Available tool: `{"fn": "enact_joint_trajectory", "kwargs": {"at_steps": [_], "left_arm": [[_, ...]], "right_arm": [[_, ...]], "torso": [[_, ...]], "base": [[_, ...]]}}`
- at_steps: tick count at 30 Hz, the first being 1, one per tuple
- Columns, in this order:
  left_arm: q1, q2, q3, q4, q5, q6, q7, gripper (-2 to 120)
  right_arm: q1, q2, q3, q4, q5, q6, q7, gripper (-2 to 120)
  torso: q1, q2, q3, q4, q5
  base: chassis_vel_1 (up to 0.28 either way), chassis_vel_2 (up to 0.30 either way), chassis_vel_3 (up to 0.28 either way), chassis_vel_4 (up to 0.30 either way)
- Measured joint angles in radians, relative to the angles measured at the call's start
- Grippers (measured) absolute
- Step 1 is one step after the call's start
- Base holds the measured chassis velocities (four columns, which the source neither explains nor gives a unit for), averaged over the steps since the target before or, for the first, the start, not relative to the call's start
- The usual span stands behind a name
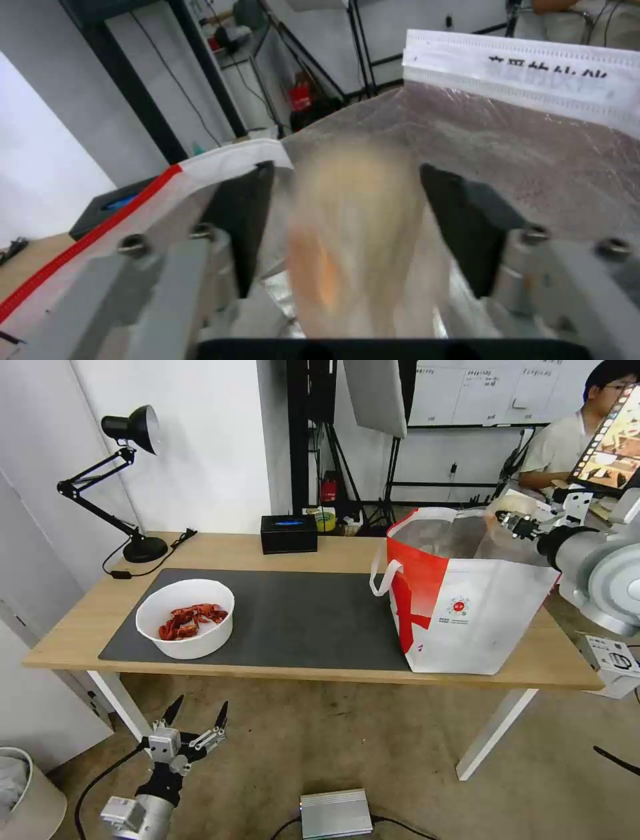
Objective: Pick up the trash from the table and place it into the takeout bag.
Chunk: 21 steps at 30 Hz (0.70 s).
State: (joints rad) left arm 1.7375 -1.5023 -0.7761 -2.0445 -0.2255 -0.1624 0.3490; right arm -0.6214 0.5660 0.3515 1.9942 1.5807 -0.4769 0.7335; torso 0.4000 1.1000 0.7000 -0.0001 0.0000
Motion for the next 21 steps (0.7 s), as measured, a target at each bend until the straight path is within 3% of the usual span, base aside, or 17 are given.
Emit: {"fn": "enact_joint_trajectory", "kwargs": {"at_steps": [6, 8, 10, 12, 16, 21], "left_arm": [[0.003, 0.002, -0.007, -0.003, -0.004, 0.0, -0.001, 100], [0.005, 0.001, -0.008, -0.006, -0.005, 0.0, -0.001, 100], [0.005, 0.0, -0.008, -0.007, -0.005, 0.0, -0.001, 100], [0.006, -0.003, -0.008, -0.011, -0.005, 0.001, -0.001, 100], [0.005, -0.003, -0.008, -0.013, -0.005, 0.002, -0.002, 100], [0.006, 0.001, -0.017, -0.016, -0.008, 0.006, -0.004, 100]], "right_arm": [[-0.01, 0.004, 0.005, 0.004, -0.003, 0.003, -0.001, 76], [-0.019, 0.012, 0.007, 0.008, -0.012, 0.019, -0.015, 89], [-0.02, 0.012, 0.007, 0.009, -0.014, 0.022, -0.018, 91], [-0.053, 0.025, 0.016, 0.02, -0.086, 0.104, -0.122, 99], [-0.084, 0.033, 0.029, 0.035, -0.131, 0.157, -0.192, 100], [-0.178, 0.056, 0.046, 0.06, -0.317, 0.295, -0.372, 100]], "torso": [[0.0, 0.0, 0.0, 0.0001, 0.0], [0.0, 0.0, 0.0, 0.0, 0.0], [0.0, 0.0, 0.0, 0.0, 0.0], [0.0, 0.0, 0.0, 0.0002, 0.0], [0.0, 0.0, 0.0, 0.0001, 0.0], [0.0, 0.0, 0.0, 0.0002, -0.0001]], "base": [[0.0, 0.0, 0.0, 0.0], [0.0, 0.0, 0.0, 0.0], [0.0, 0.0, 0.0, 0.0], [0.0, 0.0, 0.0, 0.0], [0.0, 0.0, 0.0, 0.0], [0.0, 0.0, 0.0, 0.0]]}}
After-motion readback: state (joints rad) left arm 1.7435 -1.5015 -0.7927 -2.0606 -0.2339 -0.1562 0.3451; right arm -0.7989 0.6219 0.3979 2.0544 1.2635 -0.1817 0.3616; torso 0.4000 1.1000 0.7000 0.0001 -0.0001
